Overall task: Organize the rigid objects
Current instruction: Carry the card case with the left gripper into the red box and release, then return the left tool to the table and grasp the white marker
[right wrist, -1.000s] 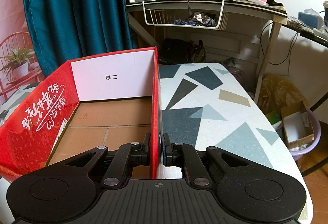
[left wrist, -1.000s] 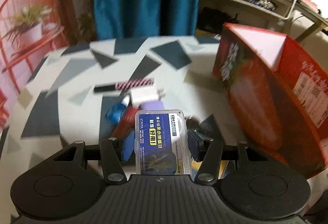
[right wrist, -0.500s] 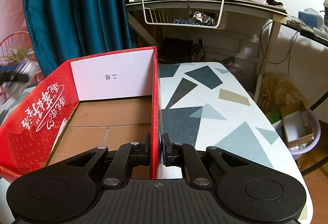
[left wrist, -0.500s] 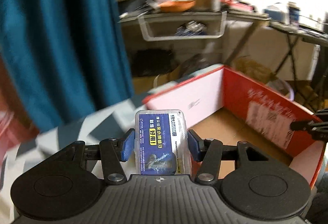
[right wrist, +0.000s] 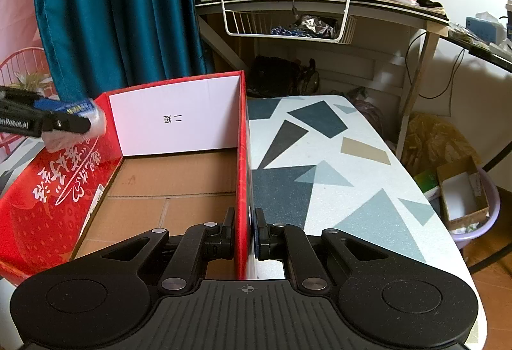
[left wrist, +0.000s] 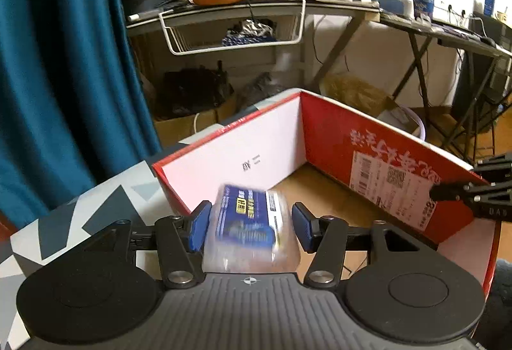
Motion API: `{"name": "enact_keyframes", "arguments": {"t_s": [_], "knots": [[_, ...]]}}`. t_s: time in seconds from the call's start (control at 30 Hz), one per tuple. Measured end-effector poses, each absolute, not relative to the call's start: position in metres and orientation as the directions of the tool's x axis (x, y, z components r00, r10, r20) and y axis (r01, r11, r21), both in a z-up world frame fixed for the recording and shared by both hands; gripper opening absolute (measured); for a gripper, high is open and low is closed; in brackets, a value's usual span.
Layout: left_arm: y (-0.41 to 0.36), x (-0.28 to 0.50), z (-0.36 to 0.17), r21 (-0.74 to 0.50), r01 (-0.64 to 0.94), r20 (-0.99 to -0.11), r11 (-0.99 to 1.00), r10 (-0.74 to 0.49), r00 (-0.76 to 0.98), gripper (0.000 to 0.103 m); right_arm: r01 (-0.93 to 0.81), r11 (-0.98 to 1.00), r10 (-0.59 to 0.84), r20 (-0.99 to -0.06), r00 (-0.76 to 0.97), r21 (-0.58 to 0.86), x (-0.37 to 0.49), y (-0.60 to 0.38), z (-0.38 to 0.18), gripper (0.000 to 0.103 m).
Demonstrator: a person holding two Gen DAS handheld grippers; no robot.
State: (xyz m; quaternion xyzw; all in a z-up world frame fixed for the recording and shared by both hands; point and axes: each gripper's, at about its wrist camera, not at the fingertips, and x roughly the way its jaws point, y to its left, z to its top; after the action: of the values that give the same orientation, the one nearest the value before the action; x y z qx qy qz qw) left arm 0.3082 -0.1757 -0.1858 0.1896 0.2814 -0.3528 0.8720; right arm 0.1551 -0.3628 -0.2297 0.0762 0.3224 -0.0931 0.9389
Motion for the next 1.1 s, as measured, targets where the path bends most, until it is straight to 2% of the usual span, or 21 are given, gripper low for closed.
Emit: {"name": "enact_keyframes", "arguments": {"t_s": [0.33, 0.53, 0.63, 0.9, 1.1], "knots": [[-0.156, 0.309, -0.177, 0.067, 0.715, -0.628, 0.696, -0.527, 0.572, 0.058, 0.227, 0.97, -0.126, -0.619, 0.775, 0.086, 0.155, -0.363, -0.23, 0.009], [-0.111, 0.308, -0.157, 0.019, 0.617, -0.593, 0.787, -0.488, 0.64, 0.059, 0.233, 0.968, -0.129, -0.618, 0.776, 0.091, 0.154, -0.363, -0.231, 0.009], [-0.075, 0.304, -0.158, 0.004, 0.525, -0.596, 0.851, -0.42, 0.684, 0.059, 0.234, 0.968, -0.127, -0.616, 0.777, 0.095, 0.154, -0.363, -0.231, 0.009], [0.017, 0.284, -0.188, -0.063, 0.25, -0.704, 0.966, -0.221, 0.675, 0.06, 0.237, 0.966, -0.125, -0.607, 0.785, 0.107, 0.153, -0.363, -0.232, 0.009], [0.056, 0.26, -0.229, -0.044, 0.098, -0.835, 0.994, -0.09, 0.542, 0.058, 0.237, 0.965, -0.123, -0.605, 0.787, 0.112, 0.153, -0.363, -0.233, 0.01]]}}
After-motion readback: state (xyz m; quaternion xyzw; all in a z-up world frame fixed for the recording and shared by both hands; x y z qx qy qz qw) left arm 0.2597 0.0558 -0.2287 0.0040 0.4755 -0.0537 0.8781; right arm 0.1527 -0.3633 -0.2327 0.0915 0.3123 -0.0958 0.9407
